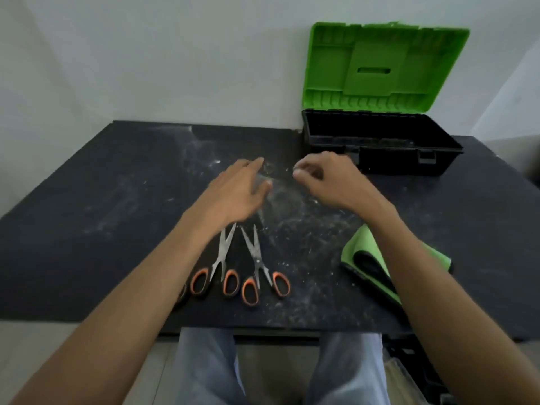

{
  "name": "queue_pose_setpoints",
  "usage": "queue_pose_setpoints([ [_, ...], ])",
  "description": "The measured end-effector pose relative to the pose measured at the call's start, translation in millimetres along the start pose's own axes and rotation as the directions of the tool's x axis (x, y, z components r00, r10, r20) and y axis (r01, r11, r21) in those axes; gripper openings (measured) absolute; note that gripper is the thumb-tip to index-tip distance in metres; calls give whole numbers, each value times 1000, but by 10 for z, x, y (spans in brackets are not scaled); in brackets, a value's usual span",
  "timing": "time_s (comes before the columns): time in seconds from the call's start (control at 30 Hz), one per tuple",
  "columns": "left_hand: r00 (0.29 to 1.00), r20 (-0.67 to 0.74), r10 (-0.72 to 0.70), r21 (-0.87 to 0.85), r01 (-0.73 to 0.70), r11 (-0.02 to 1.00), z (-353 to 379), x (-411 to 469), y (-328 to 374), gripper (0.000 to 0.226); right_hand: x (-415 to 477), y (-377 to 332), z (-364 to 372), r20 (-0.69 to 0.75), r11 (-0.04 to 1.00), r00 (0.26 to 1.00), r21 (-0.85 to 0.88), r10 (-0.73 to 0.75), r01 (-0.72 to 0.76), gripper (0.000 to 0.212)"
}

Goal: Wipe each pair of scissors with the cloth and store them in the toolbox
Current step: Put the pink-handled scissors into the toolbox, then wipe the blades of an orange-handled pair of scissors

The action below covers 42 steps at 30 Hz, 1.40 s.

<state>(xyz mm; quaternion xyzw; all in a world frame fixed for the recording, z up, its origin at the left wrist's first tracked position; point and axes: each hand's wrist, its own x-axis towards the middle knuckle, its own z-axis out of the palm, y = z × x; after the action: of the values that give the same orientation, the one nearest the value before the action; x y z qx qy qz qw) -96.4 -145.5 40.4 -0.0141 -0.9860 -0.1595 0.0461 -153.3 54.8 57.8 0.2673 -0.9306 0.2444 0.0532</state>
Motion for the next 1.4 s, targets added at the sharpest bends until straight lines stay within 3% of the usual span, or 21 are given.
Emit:
queue_pose_setpoints([
  [0.13,998,61,-24,-44,27,999,60,-800,-124,62,-581,-317,225,273,999,962,-28,-10,19,37],
  [0.23,994,106,-22,-67,30,997,136,-1161,-76,55,-893,-448,323,381,999,925,-47,19,-1,54],
  [0.33,982,185,-44,-62,57,996,284,-1358,-20,81,-1061,-498,446,425,993,902,-120,72,-23,67],
  [0.43,989,141,-41,-70,51,996,393,-1422,-22,89,-1139,-474,539,372,990,921,-121,113,-73,64],
  [0.63,998,67,-14,-116,22,993,409,-1376,-18,61,-1197,-389,552,177,992,976,-12,126,-126,31],
  [0.73,1000,10,-25,-266,27,964,315,-1358,0,44,-1234,-319,457,72,988,991,94,115,-121,21],
  [0.8,994,-16,-106,-544,81,835,226,-1352,53,38,-1281,-282,380,-22,975,992,183,128,-122,27],
  [0.83,987,-7,-163,-722,108,684,200,-1351,77,38,-1312,-272,351,-74,964,987,239,140,-118,31],
  [0.9,959,57,-278,-963,126,237,183,-1353,172,40,-1378,-265,320,-159,927,973,362,168,-100,34],
  [0.97,925,140,-354,-984,91,-153,207,-1342,303,39,-1436,-292,321,-222,883,956,463,194,-72,34],
  [1.03,898,198,-394,-929,45,-367,263,-1333,440,34,-1496,-336,333,-274,854,939,519,207,-36,34],
  [1.1,875,239,-421,-898,35,-438,330,-1322,572,26,-1555,-377,353,-315,848,928,530,201,-4,35],
  [1.23,839,277,-468,-905,64,-420,424,-1312,744,27,-1659,-404,418,-370,877,911,480,181,21,35],
  [1.4,792,339,-508,-881,79,-466,474,-1282,820,19,-1765,-358,457,-372,910,921,411,118,49,32],
])
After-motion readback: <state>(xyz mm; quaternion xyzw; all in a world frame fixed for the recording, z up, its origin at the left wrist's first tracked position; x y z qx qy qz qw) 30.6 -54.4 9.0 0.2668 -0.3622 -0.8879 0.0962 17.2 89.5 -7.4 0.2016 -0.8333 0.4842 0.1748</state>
